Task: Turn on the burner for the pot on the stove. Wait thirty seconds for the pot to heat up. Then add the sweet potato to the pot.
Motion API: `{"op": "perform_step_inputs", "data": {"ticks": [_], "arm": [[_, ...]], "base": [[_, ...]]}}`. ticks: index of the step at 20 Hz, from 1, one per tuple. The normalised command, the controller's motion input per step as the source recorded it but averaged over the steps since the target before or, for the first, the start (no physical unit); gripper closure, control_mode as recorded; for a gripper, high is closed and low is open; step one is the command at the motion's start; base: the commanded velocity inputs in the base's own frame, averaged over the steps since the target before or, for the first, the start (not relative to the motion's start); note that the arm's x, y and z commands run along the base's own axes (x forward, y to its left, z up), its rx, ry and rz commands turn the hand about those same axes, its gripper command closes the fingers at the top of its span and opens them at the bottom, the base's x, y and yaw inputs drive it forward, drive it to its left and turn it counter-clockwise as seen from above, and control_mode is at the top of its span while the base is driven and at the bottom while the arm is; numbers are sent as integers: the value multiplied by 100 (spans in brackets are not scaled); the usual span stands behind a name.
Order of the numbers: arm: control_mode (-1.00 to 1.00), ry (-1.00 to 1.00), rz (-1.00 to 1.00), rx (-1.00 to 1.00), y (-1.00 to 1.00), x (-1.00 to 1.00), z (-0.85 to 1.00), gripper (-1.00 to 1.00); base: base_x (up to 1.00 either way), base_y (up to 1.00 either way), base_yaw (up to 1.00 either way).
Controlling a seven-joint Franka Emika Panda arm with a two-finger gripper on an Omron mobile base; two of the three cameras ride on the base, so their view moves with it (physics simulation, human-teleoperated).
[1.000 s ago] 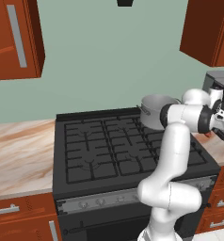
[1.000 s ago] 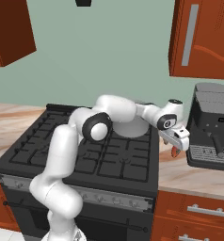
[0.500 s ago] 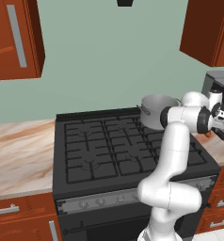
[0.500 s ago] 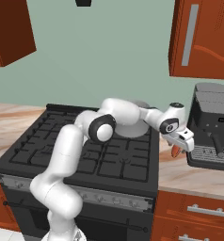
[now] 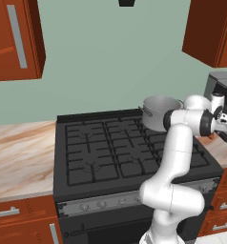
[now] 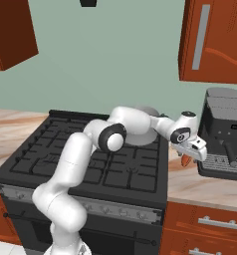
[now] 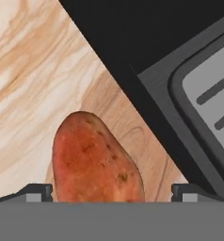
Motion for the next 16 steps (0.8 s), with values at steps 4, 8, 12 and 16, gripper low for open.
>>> {"op": "perform_step_inputs", "data": {"ticks": [4,8,12,16], "arm": [[-100,3,9,0,4,0,-30,-100],[-100,4,9,0,14,6,-28,-100],[-100,5,10,0,20,22,-33,100],[-100,7,6,0,13,6,-25,100]], "base": [[0,0,0],[0,0,0],[0,0,0],[0,0,0]]}}
